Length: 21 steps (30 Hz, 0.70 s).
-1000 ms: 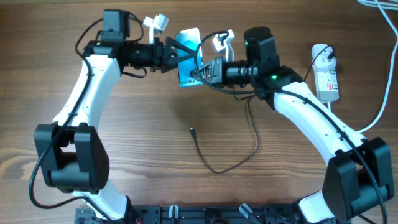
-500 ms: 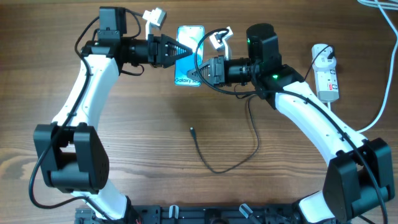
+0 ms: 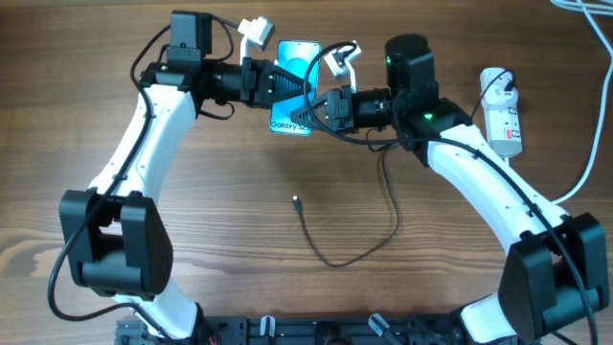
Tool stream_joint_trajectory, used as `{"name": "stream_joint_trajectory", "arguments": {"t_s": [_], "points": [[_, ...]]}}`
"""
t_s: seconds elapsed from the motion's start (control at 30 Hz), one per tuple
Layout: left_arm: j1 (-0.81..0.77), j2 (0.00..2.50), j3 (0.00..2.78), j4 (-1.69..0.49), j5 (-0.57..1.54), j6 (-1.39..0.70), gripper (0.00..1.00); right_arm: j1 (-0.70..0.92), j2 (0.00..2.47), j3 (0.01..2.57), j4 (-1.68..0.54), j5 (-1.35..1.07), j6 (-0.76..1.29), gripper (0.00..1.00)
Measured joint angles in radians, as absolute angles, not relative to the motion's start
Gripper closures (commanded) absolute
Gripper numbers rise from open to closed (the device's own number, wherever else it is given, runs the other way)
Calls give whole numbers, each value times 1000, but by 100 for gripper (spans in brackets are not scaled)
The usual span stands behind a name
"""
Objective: Plug charger to phone and switch on socket
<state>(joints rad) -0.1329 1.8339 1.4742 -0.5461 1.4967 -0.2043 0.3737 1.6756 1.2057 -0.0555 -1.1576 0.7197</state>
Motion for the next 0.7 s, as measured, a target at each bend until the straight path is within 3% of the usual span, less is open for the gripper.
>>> {"name": "stream_joint_trajectory", "arguments": {"t_s": [0.27, 0.47, 0.53, 0.67, 0.7], "points": [[-144, 1834, 1474, -545, 1511, -204, 64, 333, 1676, 1206, -67, -1221, 710, 96], [-144, 1834, 1474, -550, 1509, -207, 87, 328, 1675, 1207, -85, -1243, 695, 95], [-144, 1834, 1474, -553, 1502, -207, 96, 326, 1674, 1213, -93, -1253, 684, 80], [-144, 1832, 1474, -547, 1509, -204, 96, 321, 1673, 1210, -119, -1241, 682, 38], [-142, 1831, 1474, -545, 1514, -203, 96, 319, 1673, 1208, -121, -1234, 684, 34]]}}
